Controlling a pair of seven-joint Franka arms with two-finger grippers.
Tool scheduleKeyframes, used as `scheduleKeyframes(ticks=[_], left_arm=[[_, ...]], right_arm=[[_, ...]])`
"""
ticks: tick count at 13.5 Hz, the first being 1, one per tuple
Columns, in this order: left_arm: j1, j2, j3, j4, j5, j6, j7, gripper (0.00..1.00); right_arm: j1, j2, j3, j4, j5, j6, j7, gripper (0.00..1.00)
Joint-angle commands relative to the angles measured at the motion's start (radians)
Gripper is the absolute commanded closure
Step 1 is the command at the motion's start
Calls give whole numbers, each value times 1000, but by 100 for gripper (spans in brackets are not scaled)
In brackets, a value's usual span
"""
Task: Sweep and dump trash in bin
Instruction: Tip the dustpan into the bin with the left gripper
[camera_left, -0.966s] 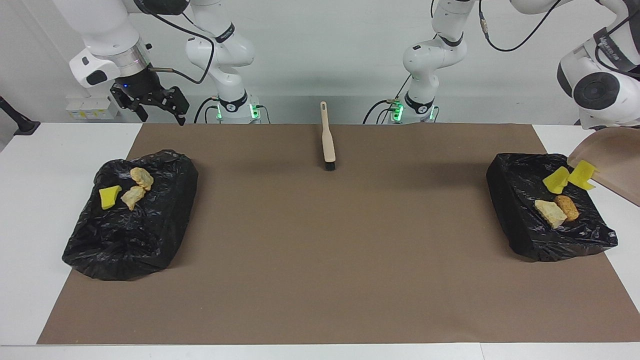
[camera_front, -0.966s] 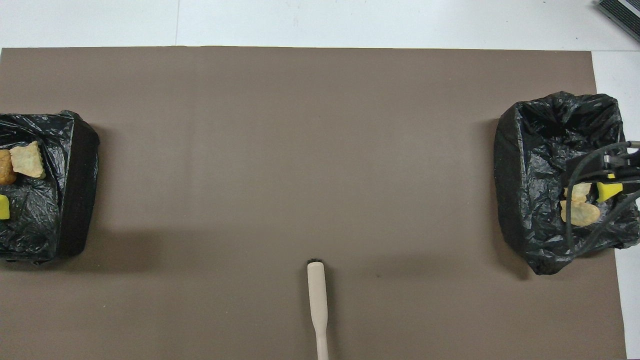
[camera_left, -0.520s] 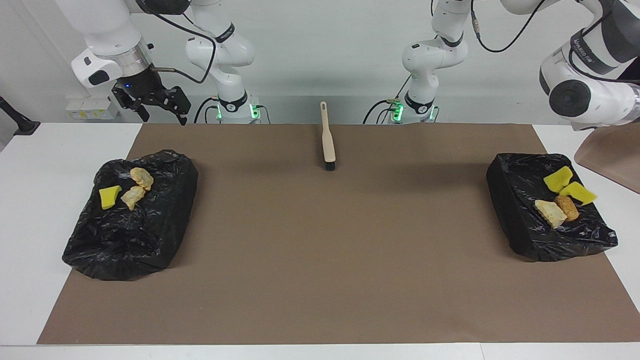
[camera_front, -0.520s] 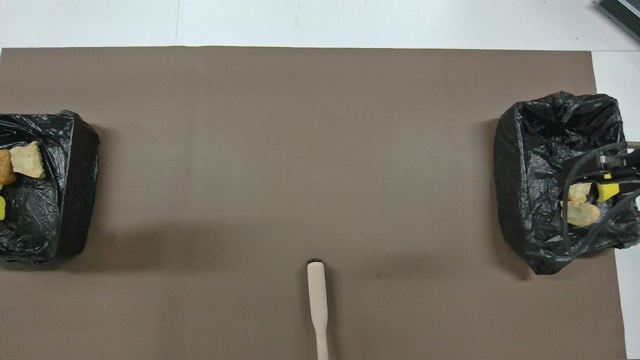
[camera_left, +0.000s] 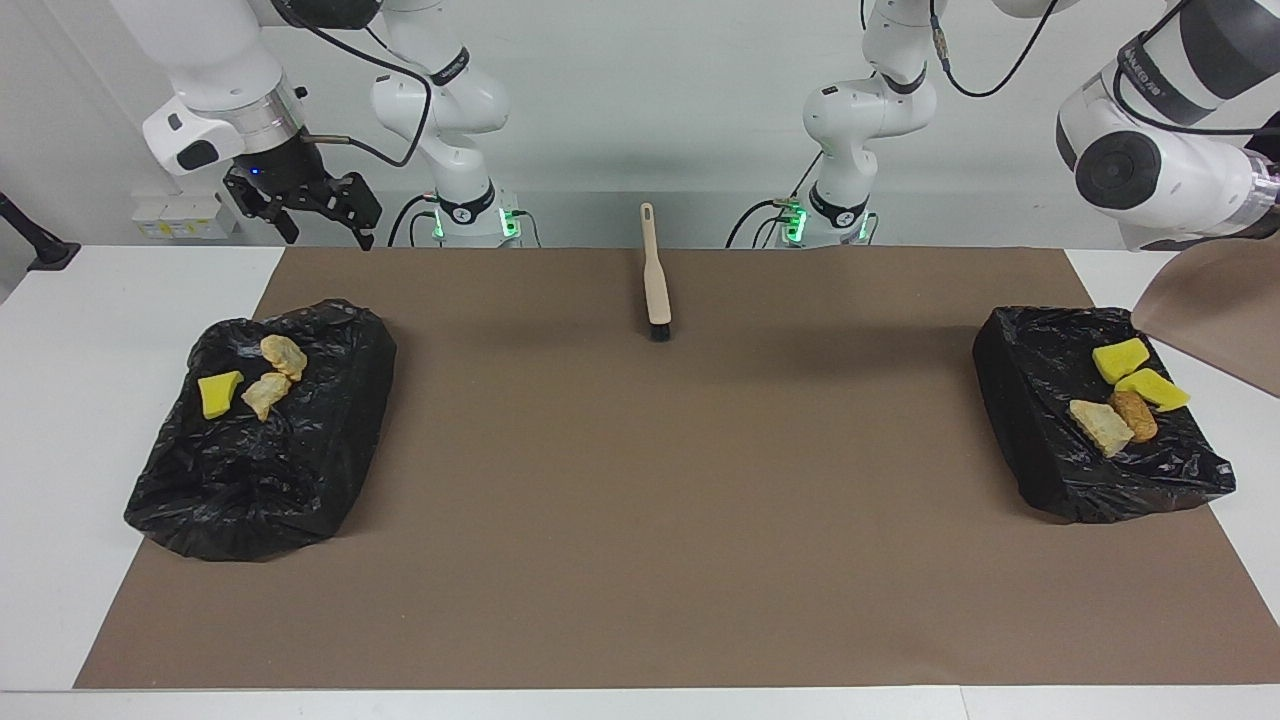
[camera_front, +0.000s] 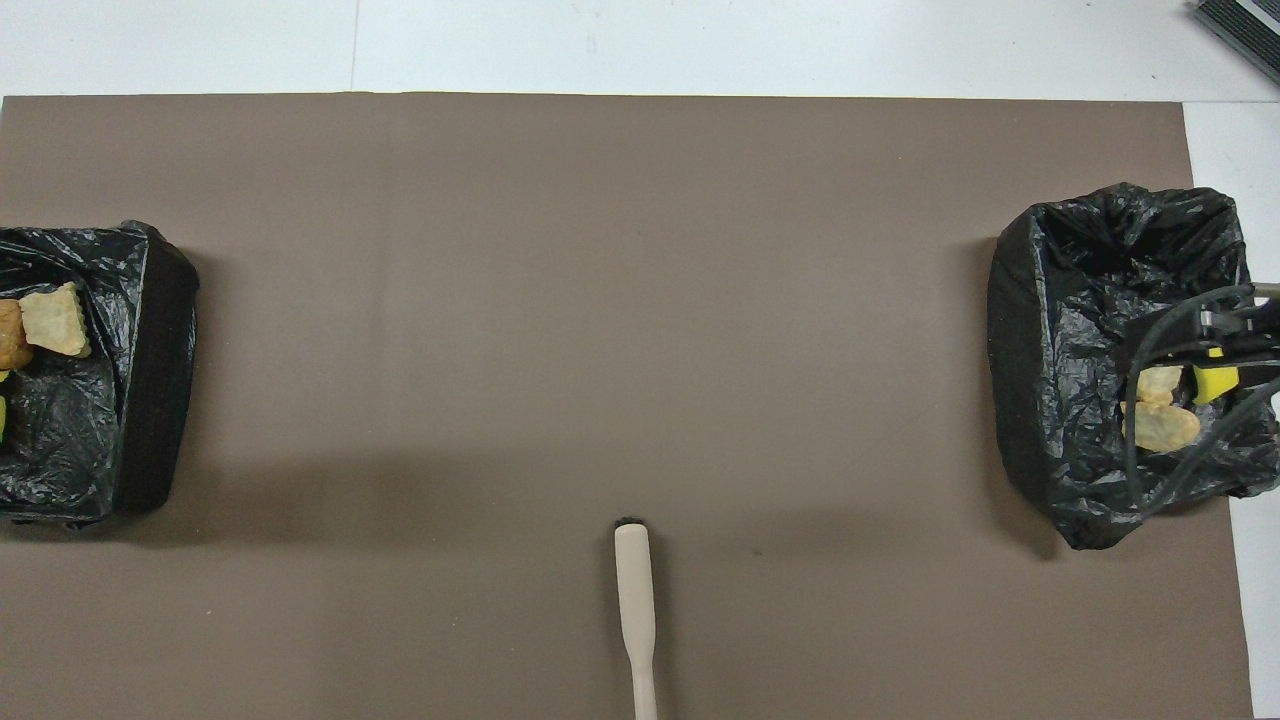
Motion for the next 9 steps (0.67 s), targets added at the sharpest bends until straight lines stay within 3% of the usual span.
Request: scheduleKeyframes(ticks=[1, 5, 9], left_arm=[[-15, 19, 8, 49, -206, -7, -4, 100], [-31, 15, 7, 40, -530, 31, -170, 100], [-137, 31, 8, 26, -731, 76, -474, 100]], right_arm=[[-5, -1, 3, 7, 21, 3, 8, 0], [-5, -1, 3, 7, 21, 3, 8, 0], [-5, -1, 3, 7, 21, 3, 8, 0]])
